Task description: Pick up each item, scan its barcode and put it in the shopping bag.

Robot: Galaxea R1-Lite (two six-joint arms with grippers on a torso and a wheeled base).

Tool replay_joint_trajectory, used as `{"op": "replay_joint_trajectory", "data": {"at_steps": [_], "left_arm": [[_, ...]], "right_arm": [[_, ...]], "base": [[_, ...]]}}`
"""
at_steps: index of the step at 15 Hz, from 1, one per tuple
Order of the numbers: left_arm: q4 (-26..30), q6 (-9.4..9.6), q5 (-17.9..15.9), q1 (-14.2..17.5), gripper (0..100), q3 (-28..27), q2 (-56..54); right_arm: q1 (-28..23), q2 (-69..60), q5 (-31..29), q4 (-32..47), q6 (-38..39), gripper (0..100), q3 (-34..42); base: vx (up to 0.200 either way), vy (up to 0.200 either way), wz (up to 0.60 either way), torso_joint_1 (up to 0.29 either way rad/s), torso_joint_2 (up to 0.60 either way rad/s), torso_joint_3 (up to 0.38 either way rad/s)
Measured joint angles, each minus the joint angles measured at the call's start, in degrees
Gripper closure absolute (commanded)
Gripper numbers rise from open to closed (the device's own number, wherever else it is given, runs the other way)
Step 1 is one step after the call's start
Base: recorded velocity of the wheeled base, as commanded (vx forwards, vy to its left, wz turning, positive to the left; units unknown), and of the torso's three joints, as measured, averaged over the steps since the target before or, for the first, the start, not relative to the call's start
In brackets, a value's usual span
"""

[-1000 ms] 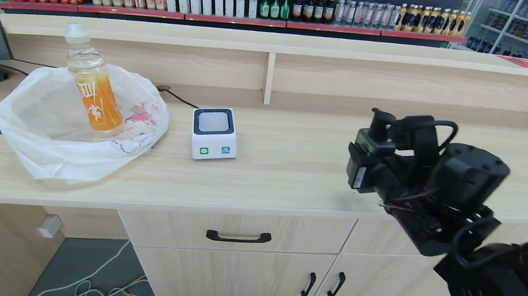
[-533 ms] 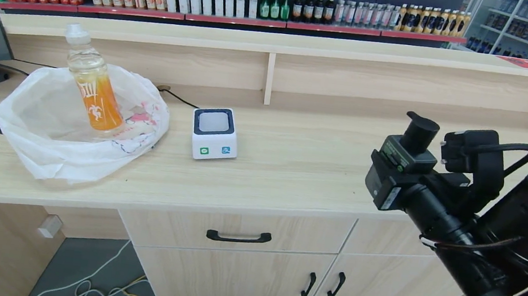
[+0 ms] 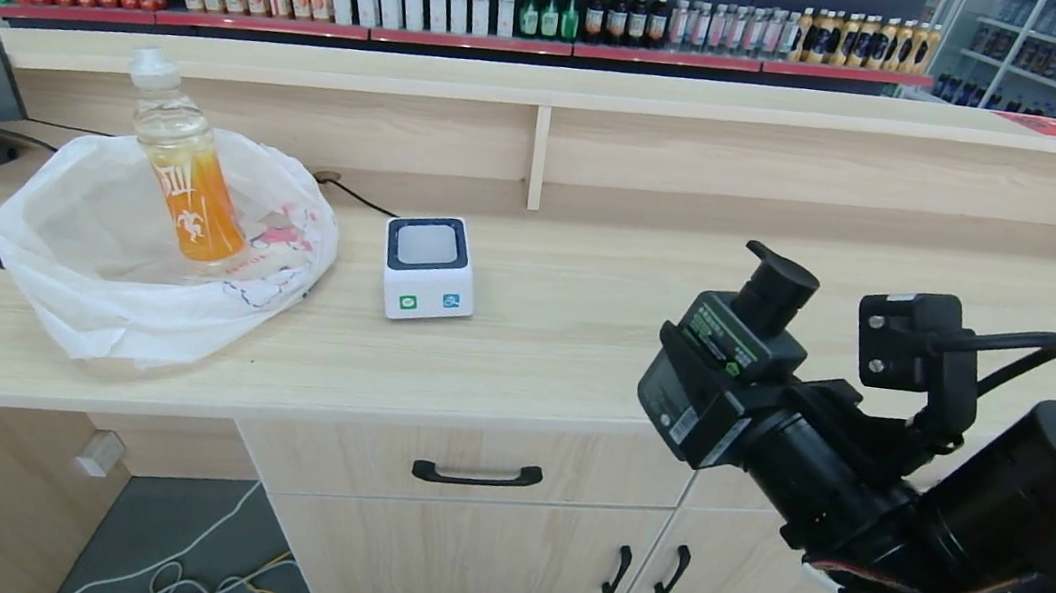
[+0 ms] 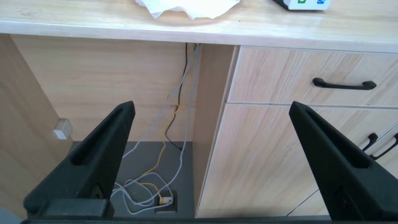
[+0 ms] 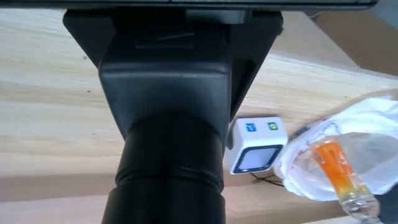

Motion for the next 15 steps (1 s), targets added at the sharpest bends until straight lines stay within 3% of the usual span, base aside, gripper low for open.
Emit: {"op": "replay_joint_trajectory", "data": {"at_steps": [1, 6, 11, 15], "left_arm": [[0.0, -0.02, 0.0, 0.0, 0, 0.0, 0.0], [0.0, -0.02, -0.01, -0.02, 0, 0.0, 0.0], [0.0, -0.02, 0.0, 0.0, 0, 0.0, 0.0], [0.0, 0.0, 0.0, 0.0, 0, 0.0, 0.0]], "right_arm": [[0.99, 0.45, 0.44, -0.22, 2.33, 100, -0.16], [0.99, 5.02, 13.67, -8.53, 14.13, 100, -3.06], [0.44, 3.43, 15.25, -9.3, 28.2, 100, -3.96], [-0.13, -1.67, 17.69, -9.3, 32.99, 100, 0.39]], "base": [[0.0, 0.0, 0.0, 0.0, 0.0, 0.0], [0.0, 0.0, 0.0, 0.0, 0.0, 0.0], [0.0, 0.0, 0.0, 0.0, 0.0, 0.0], [0.0, 0.0, 0.0, 0.0, 0.0, 0.0]]}}
